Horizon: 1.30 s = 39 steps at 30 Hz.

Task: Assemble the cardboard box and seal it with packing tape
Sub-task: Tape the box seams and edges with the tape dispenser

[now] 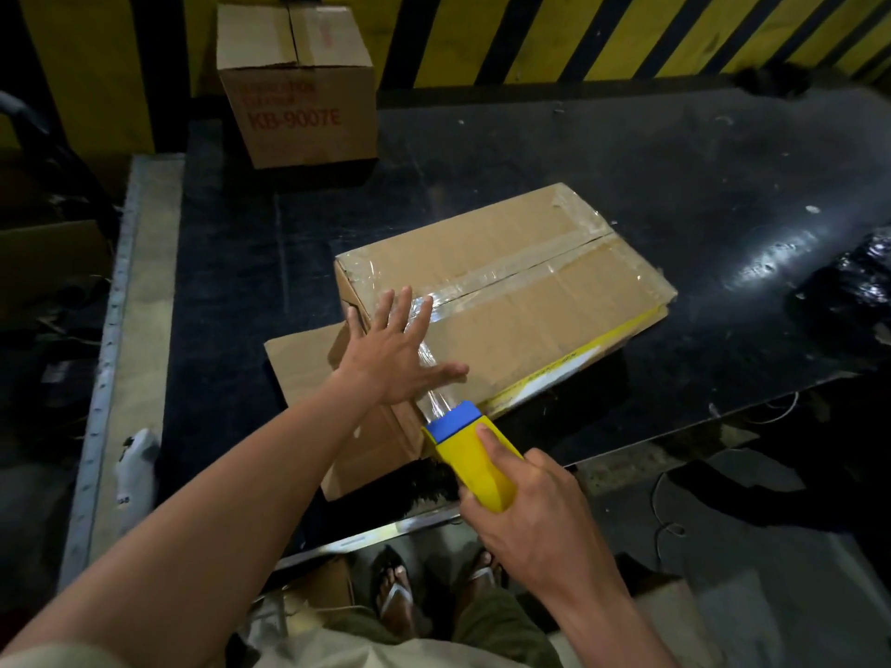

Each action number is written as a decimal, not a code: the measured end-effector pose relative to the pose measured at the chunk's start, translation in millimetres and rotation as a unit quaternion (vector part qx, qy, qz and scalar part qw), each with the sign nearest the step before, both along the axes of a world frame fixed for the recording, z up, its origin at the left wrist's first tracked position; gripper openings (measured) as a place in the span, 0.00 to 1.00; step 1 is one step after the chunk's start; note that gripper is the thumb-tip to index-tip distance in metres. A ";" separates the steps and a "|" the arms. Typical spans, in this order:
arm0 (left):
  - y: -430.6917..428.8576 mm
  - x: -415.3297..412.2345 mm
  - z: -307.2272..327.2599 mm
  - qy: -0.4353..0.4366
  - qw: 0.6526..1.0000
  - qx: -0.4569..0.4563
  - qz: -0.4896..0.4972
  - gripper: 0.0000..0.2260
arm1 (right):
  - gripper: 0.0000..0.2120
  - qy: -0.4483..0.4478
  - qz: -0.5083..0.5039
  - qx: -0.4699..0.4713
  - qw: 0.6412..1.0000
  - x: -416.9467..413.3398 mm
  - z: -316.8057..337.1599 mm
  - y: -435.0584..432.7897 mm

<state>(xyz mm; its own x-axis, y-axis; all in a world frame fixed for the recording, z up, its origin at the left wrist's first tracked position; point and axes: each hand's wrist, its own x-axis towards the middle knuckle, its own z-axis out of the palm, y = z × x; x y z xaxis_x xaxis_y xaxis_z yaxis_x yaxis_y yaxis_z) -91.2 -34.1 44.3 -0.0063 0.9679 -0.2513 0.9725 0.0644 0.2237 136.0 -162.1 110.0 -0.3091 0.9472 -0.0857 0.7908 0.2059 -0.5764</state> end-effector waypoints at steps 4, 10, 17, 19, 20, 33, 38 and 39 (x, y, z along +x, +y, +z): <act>10.3 -1.8 2.0 0.002 1.000 -0.013 -0.001 0.54 | 0.34 -0.020 -0.012 -0.023 0.999 2.5 -3.8 -1.2; 5.7 -8.1 3.6 -0.006 0.999 -0.027 -0.036 0.66 | 0.31 -0.027 -0.014 -0.049 0.998 -13.9 -10.1 9.5; 17.1 -16.1 6.3 0.017 0.998 -0.035 -0.044 0.68 | 0.25 -0.035 -0.020 -0.065 0.997 -29.7 8.6 42.6; 19.4 -18.4 7.5 0.031 0.998 -0.031 -0.054 0.67 | 0.26 -0.038 -0.019 -0.067 0.997 -30.8 11.8 47.4; 20.0 -18.9 8.1 0.042 0.997 -0.025 -0.060 0.67 | 0.26 -0.040 -0.018 -0.072 0.996 -31.6 11.2 49.5; 19.2 -26.7 13.2 0.070 0.992 -0.035 -0.095 0.67 | 0.21 0.029 -0.075 -0.048 0.996 20.1 -0.7 62.2; 19.0 -28.2 29.2 0.060 0.990 -0.074 -0.101 0.69 | 0.29 0.068 -0.103 -0.013 0.992 51.6 17.5 88.7; 20.8 -23.7 32.6 0.054 0.992 -0.072 -0.091 0.66 | 0.30 0.072 -0.109 -0.006 0.991 57.2 18.1 94.4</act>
